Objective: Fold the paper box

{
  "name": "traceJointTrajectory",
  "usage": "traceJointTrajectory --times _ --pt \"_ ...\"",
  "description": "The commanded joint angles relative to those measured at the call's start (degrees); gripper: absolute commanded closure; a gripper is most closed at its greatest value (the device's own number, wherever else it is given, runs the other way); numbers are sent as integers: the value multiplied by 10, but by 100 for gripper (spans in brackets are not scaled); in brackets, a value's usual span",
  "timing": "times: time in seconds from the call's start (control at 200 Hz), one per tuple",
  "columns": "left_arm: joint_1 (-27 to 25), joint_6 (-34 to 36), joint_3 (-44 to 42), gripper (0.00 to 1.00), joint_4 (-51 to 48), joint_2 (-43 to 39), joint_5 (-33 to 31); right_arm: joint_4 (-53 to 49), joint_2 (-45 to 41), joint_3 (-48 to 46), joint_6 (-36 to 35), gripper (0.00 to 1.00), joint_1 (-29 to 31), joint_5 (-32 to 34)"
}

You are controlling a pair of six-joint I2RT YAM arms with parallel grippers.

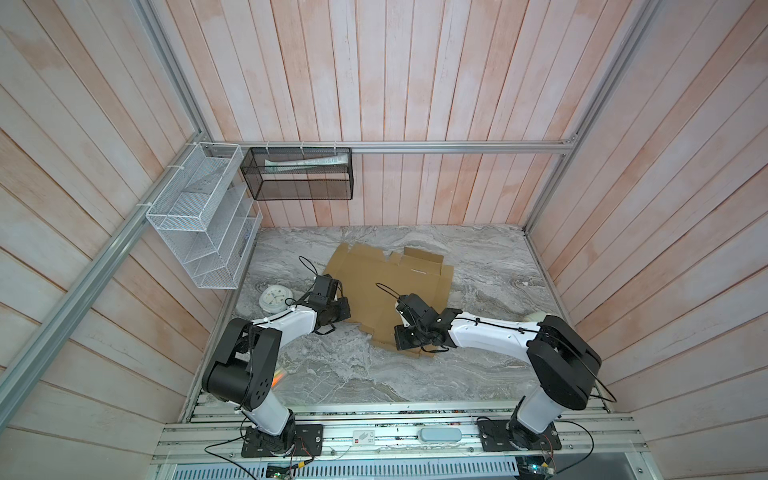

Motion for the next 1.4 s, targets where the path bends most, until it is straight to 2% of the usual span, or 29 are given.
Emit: traceJointTrajectory --times 0.0,0.42,0.595,0.755,1.035,1.205,1.396 --pt "0 -11 -20 100 22 -3 12 30 11 -24 33 100 8 -28" --pt "-35 -51 -92 100 35 -53 10 59 32 -66 82 100 17 -13" --pt "-47 -68 -110 100 42 -77 24 61 42 -76 84 100 -1 -3" --pt "-66 -75 -107 100 36 -86 27 41 32 -75 50 100 -45 9" --pt "-79 -90 -79 100 41 -73 40 -10 11 -11 -80 100 -149 32" --pt "-78 -65 -22 100 -6 -87 20 -53 -8 43 -111 100 -160 63" --pt "-54 -19 30 100 -58 -96 4 -58 -44 61 -96 100 -158 45"
